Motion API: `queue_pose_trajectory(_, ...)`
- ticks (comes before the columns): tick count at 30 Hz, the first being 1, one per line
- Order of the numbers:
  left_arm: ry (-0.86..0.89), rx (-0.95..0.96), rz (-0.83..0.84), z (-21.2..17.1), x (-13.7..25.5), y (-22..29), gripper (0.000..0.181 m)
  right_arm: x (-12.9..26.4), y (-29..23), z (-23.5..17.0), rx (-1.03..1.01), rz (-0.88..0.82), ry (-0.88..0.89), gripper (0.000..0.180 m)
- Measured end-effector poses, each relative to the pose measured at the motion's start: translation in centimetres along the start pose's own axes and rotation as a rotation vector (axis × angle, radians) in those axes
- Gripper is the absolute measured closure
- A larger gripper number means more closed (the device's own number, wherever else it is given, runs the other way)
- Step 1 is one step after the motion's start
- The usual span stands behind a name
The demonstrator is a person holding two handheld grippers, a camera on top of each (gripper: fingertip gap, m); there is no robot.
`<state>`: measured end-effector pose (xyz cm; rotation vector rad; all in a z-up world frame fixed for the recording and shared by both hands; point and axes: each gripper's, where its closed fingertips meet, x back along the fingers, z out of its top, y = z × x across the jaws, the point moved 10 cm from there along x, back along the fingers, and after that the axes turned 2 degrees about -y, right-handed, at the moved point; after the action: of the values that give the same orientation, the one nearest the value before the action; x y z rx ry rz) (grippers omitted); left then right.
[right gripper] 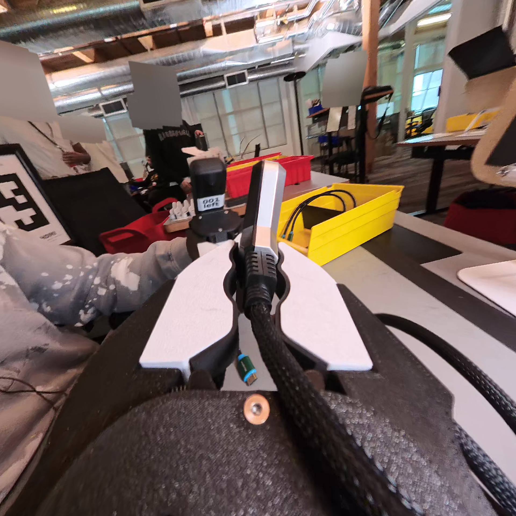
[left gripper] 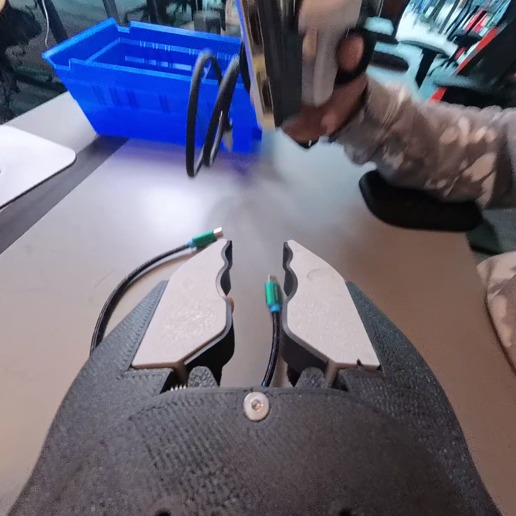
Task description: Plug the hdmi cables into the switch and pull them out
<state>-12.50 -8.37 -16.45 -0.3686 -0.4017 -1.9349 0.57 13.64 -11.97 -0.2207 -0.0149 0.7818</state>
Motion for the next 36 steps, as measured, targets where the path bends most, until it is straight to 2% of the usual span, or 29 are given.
queue_pose_trajectory(9,-0.264,-0.03,0.042,-5.0,-0.4,1.7,0.136,1.1,-0.5,1.4,0.074,-0.073,0.012,0.156)
queue_pose_trajectory(19,-0.459,-0.124,0.065,-6.9,-2.1,2.6,0.131,0.7,-0.1,0.7,0.07,-0.08,-0.019,0.156)
queue_pose_trajectory(23,-0.463,-0.15,0.072,-6.9,-2.4,2.8,0.137,0.7,0.1,0.4,0.058,-0.078,-0.022,0.156)
queue_pose_trajectory(28,-0.469,-0.22,0.122,-6.8,-2.4,2.7,0.161,0.5,0.1,0.2,0.056,-0.076,-0.03,0.156)
queue_pose_trajectory(31,-0.416,-0.234,0.158,-6.3,-2.0,2.5,0.173,0.4,0.0,0.2,0.057,-0.072,-0.03,0.156)
queue_pose_trajectory(36,-0.271,-0.219,0.151,-5.1,-0.7,2.5,0.173,0.4,-0.1,0.3,0.059,-0.067,-0.027,0.156)
